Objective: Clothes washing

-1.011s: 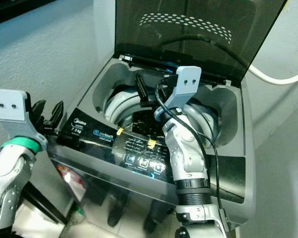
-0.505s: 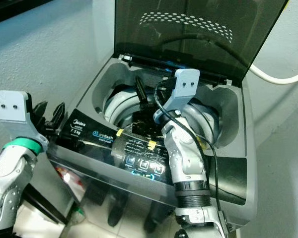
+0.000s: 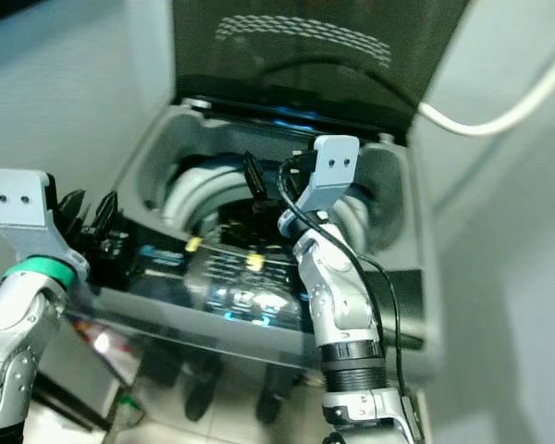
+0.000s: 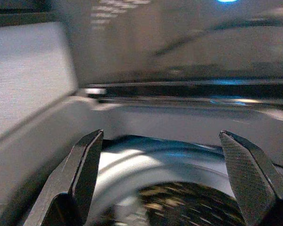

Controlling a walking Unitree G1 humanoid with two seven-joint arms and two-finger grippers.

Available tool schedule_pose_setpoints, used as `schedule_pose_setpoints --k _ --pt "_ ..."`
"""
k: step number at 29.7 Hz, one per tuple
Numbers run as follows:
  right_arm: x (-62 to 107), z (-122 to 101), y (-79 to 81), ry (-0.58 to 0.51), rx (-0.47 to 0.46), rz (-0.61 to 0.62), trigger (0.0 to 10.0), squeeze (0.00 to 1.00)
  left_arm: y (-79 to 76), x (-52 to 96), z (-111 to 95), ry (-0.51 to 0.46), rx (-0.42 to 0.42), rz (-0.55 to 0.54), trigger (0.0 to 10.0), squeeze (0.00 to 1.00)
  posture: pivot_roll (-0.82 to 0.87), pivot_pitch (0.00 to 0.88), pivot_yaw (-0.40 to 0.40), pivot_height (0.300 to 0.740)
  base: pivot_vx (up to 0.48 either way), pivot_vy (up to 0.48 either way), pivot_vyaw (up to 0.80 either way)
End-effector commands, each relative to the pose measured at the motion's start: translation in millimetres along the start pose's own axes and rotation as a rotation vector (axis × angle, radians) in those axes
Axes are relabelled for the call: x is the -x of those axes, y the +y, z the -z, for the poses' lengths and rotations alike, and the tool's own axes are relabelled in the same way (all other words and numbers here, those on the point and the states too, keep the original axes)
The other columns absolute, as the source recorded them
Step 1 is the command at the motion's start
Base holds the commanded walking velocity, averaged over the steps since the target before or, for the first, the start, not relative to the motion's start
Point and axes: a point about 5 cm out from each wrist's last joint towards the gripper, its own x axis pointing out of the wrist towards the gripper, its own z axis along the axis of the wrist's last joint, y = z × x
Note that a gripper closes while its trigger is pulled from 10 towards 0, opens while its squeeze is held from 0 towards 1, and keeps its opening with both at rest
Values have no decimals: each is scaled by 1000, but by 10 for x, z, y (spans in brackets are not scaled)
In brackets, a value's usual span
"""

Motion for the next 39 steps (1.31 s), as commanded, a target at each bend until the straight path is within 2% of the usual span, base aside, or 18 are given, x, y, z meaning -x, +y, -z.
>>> schedule_pose_setpoints --k 1,3,12,18,34,36,39 --pt "29 40 -59 26 4 40 10000 0 -16 19 58 24 4 0 10000 0 133 41 22 740 0 0 -800" --pt "32 30 -76 17 0 54 10000 0 -13 22 58 25 6 -4 10000 0 133 41 22 740 0 0 -800" --pt "32 -21 -75 -22 0 51 10000 0 21 32 72 22 -3 -40 10000 0 132 44 14 740 0 0 0" --pt "41 -22 -70 -26 -6 52 10000 0 38 36 58 9 20 -69 10000 0 132 45 11 740 0 0 0" --pt "48 -21 -63 -27 -13 52 10000 0 72 40 41 5 12 -78 10000 0 135 44 14 740 0 -456 0" --pt "48 -20 -63 -25 -14 51 10000 0 69 50 59 21 82 -85 10000 0 135 44 14 740 0 0 0" --pt "45 -19 -59 -24 -14 50 10000 0 62 59 48 15 88 -78 10000 0 134 45 12 740 0 160 0"
